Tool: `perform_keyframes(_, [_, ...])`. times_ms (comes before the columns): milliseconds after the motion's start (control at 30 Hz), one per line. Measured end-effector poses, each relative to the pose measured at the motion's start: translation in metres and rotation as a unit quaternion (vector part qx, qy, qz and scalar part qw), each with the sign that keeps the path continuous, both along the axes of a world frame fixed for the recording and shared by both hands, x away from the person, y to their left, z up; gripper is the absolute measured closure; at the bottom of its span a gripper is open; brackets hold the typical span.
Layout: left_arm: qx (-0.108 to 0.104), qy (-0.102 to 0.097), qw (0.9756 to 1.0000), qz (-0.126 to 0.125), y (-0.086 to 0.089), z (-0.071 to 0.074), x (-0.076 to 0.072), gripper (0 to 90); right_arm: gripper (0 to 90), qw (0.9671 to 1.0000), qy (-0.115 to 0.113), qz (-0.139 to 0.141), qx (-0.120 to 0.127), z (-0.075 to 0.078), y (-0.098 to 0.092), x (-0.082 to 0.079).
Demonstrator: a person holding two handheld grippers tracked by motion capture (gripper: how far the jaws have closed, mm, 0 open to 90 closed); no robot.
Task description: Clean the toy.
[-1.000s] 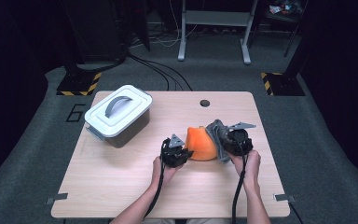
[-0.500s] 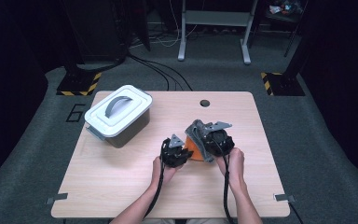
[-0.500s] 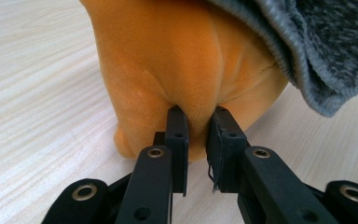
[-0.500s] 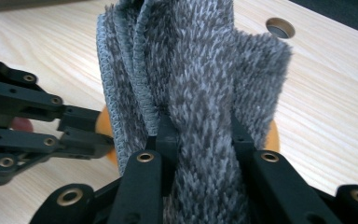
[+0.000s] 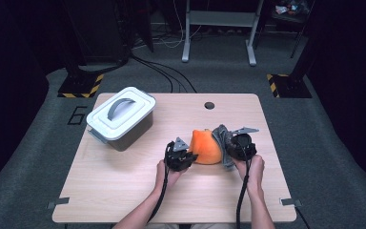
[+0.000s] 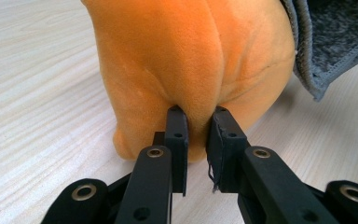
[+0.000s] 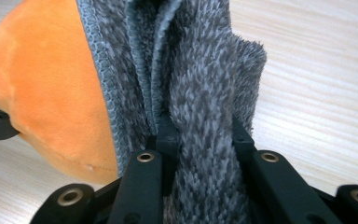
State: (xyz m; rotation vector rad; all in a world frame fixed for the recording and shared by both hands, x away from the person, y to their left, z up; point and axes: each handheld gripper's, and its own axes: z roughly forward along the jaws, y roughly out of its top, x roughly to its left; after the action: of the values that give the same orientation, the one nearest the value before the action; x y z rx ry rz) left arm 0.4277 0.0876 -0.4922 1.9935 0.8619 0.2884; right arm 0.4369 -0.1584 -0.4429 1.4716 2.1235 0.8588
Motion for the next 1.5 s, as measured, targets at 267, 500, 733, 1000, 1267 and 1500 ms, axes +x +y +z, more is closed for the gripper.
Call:
perform_keyframes(267, [0.041,-0.036,0.9984,-0.016,-0.001,-0.001,-0.009,49.6,73.1,1.0000,0.002,-0.003,-0.001,0.000,-0.002,0.003])
perform_keyframes(500, [0.087,-0.066,0.9938,-0.019,-0.011,-0.009,-0.006,42.2,73.2,1.0000,0.001,-0.002,-0.004,0.000,0.000,0.004])
perform_keyframes(733, [0.060,-0.050,0.9968,-0.018,-0.006,-0.008,-0.004,79.1,73.3,1.0000,-0.006,-0.002,-0.002,0.003,-0.002,0.003])
perform_keyframes(1000, [0.015,0.006,0.9996,-0.022,0.000,0.003,-0.006,82.5,73.0,0.9996,-0.025,0.010,0.002,0.020,0.000,-0.009])
perform_keyframes(1267, [-0.008,0.034,0.9993,-0.014,0.008,0.003,-0.002,82.3,73.0,0.9987,-0.034,0.037,0.007,0.034,0.014,-0.016])
perform_keyframes(1500, [0.005,0.019,0.9997,-0.011,0.005,0.003,-0.002,82.3,73.0,0.9957,-0.037,0.084,-0.013,0.036,0.048,-0.016])
